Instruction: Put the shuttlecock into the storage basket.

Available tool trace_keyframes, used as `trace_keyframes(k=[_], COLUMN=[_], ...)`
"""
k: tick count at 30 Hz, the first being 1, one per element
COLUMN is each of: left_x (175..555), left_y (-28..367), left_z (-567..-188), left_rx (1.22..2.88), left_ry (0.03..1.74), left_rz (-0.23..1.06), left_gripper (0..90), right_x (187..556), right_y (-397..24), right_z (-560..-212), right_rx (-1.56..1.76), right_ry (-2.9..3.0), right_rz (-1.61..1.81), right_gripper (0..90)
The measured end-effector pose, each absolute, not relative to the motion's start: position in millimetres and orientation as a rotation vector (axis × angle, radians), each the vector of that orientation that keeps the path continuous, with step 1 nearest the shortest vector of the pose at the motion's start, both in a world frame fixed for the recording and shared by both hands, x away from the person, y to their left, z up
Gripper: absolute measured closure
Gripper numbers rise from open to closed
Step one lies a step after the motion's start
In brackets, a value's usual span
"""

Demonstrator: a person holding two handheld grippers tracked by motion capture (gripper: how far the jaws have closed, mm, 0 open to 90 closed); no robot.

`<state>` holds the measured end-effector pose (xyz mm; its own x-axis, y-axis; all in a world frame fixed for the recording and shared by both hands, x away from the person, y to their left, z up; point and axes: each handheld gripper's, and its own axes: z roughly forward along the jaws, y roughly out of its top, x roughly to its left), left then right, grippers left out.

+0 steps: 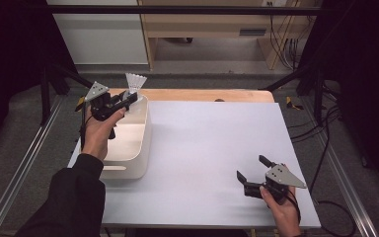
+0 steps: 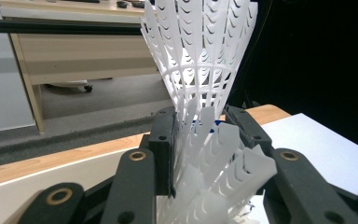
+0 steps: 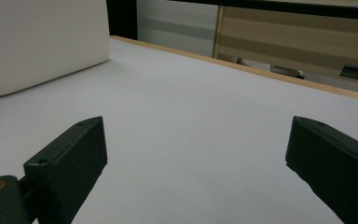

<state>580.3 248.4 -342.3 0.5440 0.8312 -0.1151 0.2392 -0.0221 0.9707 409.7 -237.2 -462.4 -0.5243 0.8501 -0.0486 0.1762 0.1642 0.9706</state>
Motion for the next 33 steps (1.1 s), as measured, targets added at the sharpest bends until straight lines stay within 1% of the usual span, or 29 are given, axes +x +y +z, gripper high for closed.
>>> trace_keyframes(k=[24,33], left_x=[586,588], left_y=[248,252], left_z=[-356,-364], left_rx=[1.611,1.616], left_ry=[0.941,0.961], left_rz=[0.577,0.587], left_gripper=[64.7,64.7], right_x=[410,410], right_y=[-238,-237], right_z=[-463,-463], right_rx=[0.976,0.971], right_ry=[1.825,1.83], right_rz=[1.394,1.392], right_gripper=[5.3,5.3])
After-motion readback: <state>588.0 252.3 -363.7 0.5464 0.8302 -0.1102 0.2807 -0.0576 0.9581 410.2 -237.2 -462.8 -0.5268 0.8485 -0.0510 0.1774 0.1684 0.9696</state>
